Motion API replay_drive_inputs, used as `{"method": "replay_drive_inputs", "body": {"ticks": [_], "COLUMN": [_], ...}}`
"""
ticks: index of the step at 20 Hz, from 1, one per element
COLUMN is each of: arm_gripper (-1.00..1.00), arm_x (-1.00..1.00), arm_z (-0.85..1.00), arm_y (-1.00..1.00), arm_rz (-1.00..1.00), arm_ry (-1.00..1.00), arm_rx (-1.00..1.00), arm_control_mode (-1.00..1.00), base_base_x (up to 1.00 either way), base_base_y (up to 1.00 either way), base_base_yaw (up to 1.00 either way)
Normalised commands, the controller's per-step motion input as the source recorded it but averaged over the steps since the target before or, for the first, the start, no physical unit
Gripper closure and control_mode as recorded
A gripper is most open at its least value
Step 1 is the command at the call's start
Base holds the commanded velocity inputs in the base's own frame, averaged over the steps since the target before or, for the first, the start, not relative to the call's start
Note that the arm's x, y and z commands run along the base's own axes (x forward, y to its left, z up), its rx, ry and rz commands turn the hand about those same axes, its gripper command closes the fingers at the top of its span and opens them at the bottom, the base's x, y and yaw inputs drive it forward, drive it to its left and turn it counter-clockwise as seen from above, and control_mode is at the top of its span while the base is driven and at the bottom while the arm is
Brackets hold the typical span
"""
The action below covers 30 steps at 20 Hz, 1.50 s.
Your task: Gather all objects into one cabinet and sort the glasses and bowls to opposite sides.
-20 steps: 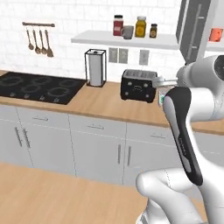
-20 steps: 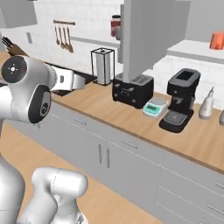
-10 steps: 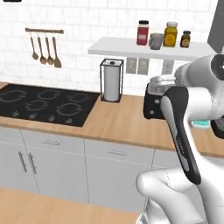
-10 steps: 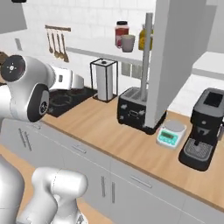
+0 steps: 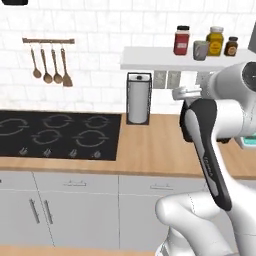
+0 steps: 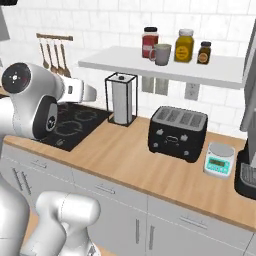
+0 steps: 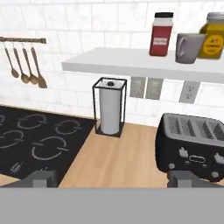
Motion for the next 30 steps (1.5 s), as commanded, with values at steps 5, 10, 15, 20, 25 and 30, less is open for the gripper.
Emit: {"method": "replay_drive_inputs", "body": {"ticks": [5,10,15,20,25,30], "arm_gripper": [-1.0,-1.0,-1.0,-1.0,-1.0,-1.0], "arm_x": [0.0,0.0,0.0,0.0,0.0,0.0], "arm_z": [0.0,0.0,0.0,0.0,0.0,0.0], "arm_y": [0.0,0.0,0.0,0.0,0.0,0.0], "arm_rz": [0.0,0.0,0.0,0.0,0.0,0.0], "arm_ry": [0.0,0.0,0.0,0.0,0.0,0.0], "arm_rx": [0.0,0.0,0.0,0.0,0.0,0.0], "arm_control_mode": [1.0,1.0,1.0,1.0,1.0,1.0], "base_base_x": [0.06,0.0,0.15,0.42,0.1,0.26], "base_base_y": [0.49,0.01,-0.08,-0.17,-0.07,-0.26], "base_base_yaw": [-0.37,-0.19,-0.06,0.0,0.0,-0.13]}}
